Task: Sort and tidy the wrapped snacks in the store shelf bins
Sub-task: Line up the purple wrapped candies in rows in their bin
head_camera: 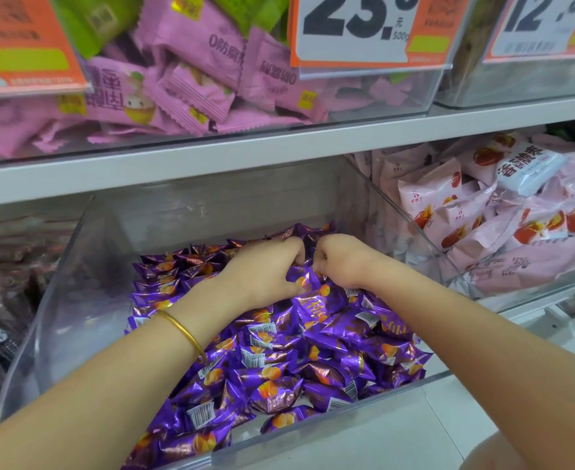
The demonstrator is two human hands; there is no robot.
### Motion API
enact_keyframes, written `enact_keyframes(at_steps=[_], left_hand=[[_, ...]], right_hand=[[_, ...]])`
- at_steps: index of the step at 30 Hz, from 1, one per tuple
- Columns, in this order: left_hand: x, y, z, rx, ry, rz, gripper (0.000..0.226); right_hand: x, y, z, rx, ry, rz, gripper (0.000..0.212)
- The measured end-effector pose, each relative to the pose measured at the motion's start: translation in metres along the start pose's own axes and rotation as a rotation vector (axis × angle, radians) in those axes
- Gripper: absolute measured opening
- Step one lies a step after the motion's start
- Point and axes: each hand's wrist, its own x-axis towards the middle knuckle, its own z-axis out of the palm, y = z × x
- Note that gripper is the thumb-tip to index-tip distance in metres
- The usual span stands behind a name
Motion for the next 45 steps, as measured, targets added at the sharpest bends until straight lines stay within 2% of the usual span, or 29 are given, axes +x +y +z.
enact_keyframes(at_steps=[3, 6, 9, 13, 18, 25, 30, 34, 43, 45], left_hand=[[-0.001, -0.003, -0.001, 0.04, 0.02, 0.056, 0.034], [-0.002, -0.004, -0.001, 0.129, 0.003, 0.075, 0.026], [-0.003, -0.004, -0.001, 0.182, -0.008, 0.076, 0.025], [-0.003, -0.005, -0.003, 0.171, -0.07, 0.057, 0.039], [-0.002, -0.003, -0.003, 0.167, -0.102, 0.109, 0.06], [0.003, 0.002, -0.006, 0.159, -0.126, 0.136, 0.043], [0.005, 0.004, -0.003, 0.198, -0.134, 0.129, 0.057], [0.008, 0.005, -0.001, 0.251, -0.118, 0.15, 0.064], [0.008, 0.001, 0.002, 0.245, -0.083, 0.119, 0.054], [0.007, 0.0, 0.002, 0.236, -0.074, 0.107, 0.053]], right_hand=[[-0.001, -0.002, 0.0, 0.119, 0.007, 0.026, 0.016], [-0.005, 0.0, -0.002, 0.072, 0.027, 0.033, 0.027], [-0.014, 0.004, -0.009, -0.008, 0.025, -0.049, 0.02], [-0.026, 0.001, -0.011, -0.063, -0.142, -0.163, 0.019], [-0.026, 0.003, -0.011, -0.147, -0.218, -0.187, 0.037], [-0.024, 0.002, -0.019, -0.232, -0.266, -0.18, 0.028], [-0.028, 0.003, -0.022, -0.279, -0.215, -0.183, 0.037], [-0.034, 0.005, -0.029, -0.233, -0.075, -0.196, 0.041], [-0.028, 0.008, -0.024, -0.202, 0.231, -0.157, 0.045], [-0.023, 0.01, -0.022, -0.235, 0.22, -0.164, 0.047]])
